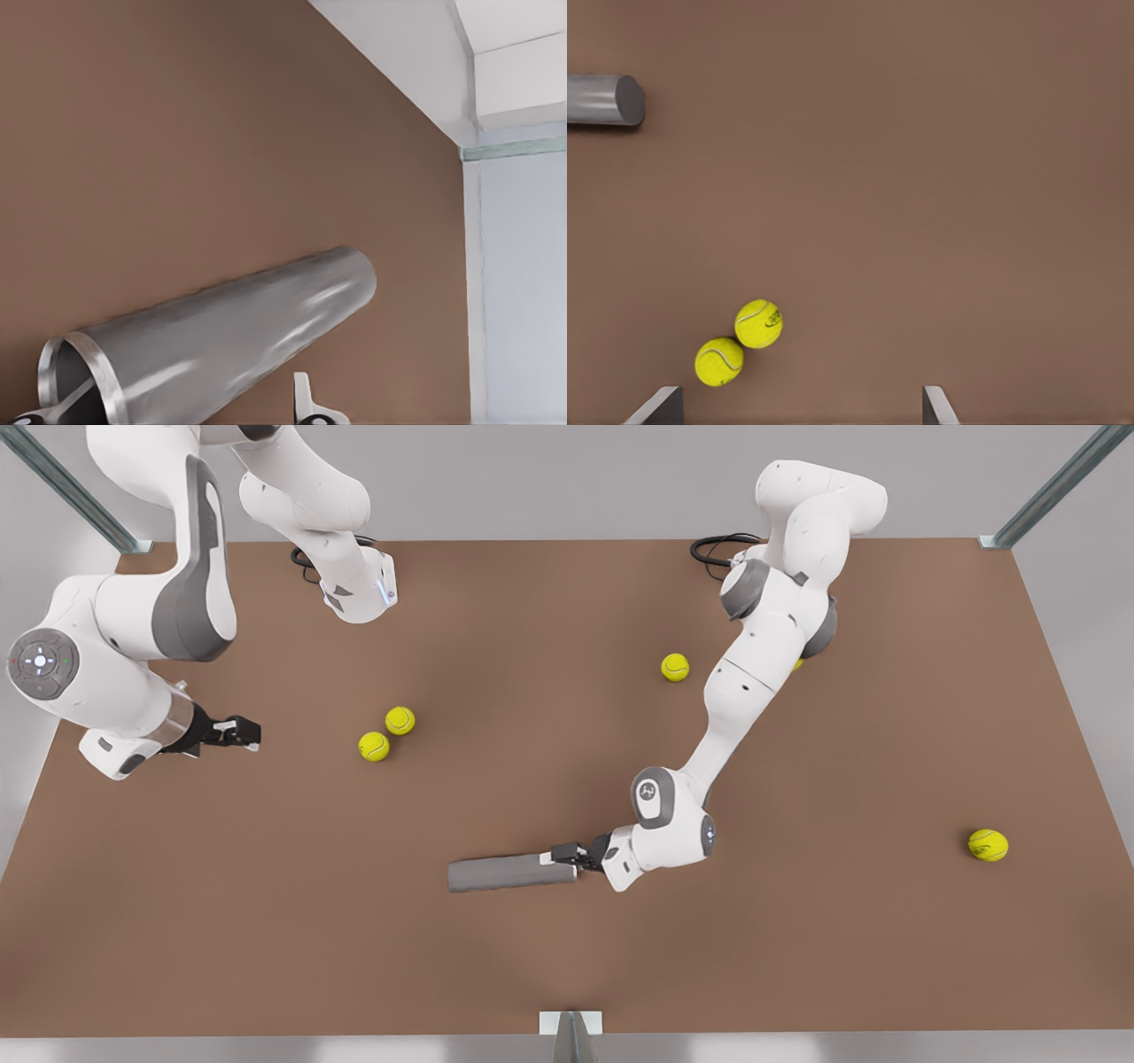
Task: Put the tennis tube upright
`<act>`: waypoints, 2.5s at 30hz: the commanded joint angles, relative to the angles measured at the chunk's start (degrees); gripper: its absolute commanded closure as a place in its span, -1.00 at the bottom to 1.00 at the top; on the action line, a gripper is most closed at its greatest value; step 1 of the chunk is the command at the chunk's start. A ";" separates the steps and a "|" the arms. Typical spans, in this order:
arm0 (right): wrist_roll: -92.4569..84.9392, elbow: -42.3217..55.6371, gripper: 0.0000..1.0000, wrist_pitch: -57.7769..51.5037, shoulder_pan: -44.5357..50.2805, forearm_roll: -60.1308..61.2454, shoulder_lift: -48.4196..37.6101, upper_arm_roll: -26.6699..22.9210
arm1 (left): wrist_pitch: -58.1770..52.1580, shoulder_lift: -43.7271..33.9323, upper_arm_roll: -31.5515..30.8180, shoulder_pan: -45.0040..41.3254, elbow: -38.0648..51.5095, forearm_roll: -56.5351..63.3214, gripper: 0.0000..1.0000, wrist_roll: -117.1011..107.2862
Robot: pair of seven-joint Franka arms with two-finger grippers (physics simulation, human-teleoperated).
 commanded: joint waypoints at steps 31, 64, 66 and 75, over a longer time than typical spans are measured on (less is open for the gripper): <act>4.81 -3.34 -1.00 3.76 0.12 -0.23 -0.29 0.25 | 0.19 -3.92 -9.75 1.48 -0.50 0.14 -0.08 -11.82; 4.90 -4.92 -1.00 3.85 0.56 -0.14 -0.64 0.34 | -43.66 -23.78 -6.85 15.28 -0.68 50.58 0.57 -30.90; 4.90 -4.92 -1.00 3.85 0.56 -0.14 -0.64 0.34 | -45.59 -24.22 -6.85 15.28 -0.68 54.27 0.57 -30.90; 4.90 -5.45 -1.00 4.03 0.56 -0.06 -1.25 0.34 | -47.27 -24.66 -6.85 15.36 -0.68 65.53 0.57 -32.13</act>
